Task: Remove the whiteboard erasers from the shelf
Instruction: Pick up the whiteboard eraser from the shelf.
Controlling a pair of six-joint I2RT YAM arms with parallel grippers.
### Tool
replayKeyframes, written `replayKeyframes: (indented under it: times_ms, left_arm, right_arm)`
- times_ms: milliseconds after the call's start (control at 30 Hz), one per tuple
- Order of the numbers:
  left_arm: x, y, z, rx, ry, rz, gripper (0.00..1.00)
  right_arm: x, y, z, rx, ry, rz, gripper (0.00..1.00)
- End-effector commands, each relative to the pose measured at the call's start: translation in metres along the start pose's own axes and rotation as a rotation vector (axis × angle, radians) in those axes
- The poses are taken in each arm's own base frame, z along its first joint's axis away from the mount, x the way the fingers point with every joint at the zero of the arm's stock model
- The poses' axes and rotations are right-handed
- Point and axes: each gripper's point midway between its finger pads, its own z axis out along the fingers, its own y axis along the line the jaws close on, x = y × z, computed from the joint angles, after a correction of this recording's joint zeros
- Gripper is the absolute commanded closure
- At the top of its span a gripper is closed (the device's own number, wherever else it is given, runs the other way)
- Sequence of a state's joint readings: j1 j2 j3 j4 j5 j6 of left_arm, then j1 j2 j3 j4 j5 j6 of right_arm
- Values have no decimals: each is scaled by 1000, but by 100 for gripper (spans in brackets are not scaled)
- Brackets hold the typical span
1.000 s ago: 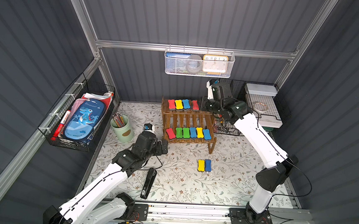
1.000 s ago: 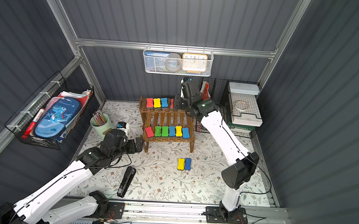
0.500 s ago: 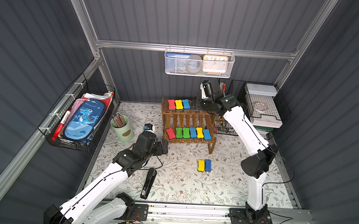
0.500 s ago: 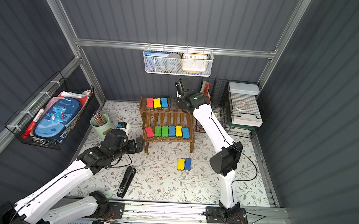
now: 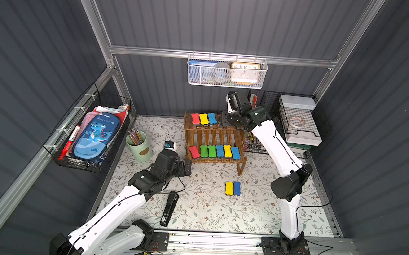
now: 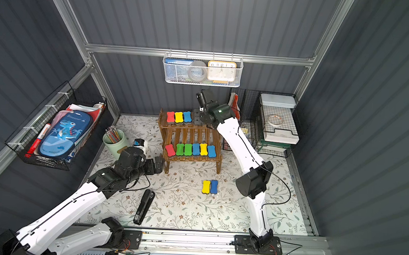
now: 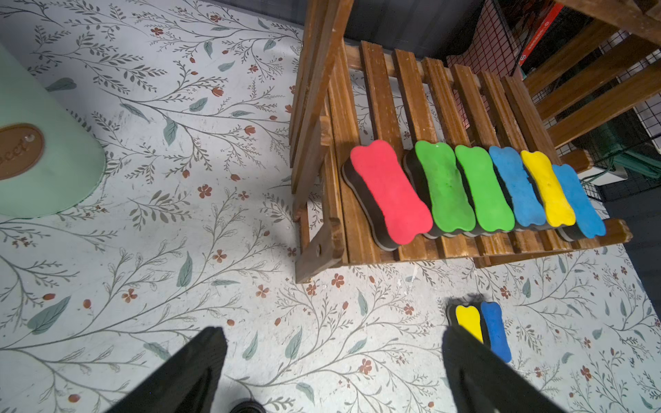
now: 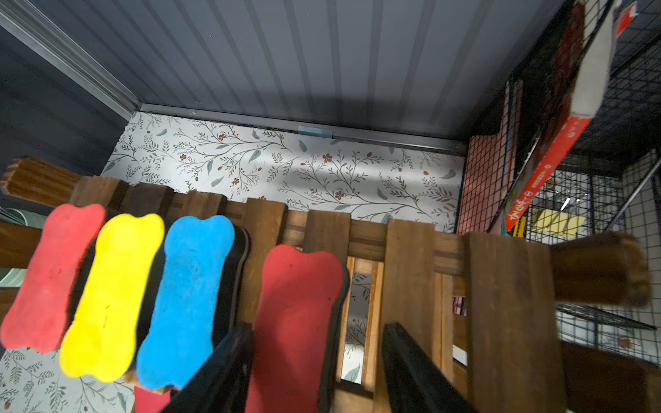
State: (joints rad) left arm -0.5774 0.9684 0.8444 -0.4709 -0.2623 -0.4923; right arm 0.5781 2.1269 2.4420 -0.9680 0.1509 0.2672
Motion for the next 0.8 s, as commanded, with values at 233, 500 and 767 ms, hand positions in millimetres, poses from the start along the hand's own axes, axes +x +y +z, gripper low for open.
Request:
replayKeyframes:
  times_ms: [233,500,767]
  left_arm:
    - [4,3,-1,-4,-3,14,1]
    - [3,2,-2,-3,-2,19,1]
    - [2,2,-4,-4,-4,20,1]
  right_arm:
    - [13,-2,15,48,46,-38,41]
    - [2,-5,3,48,-5,-15,58]
    - [-10,0,-14,6,-65,23,85]
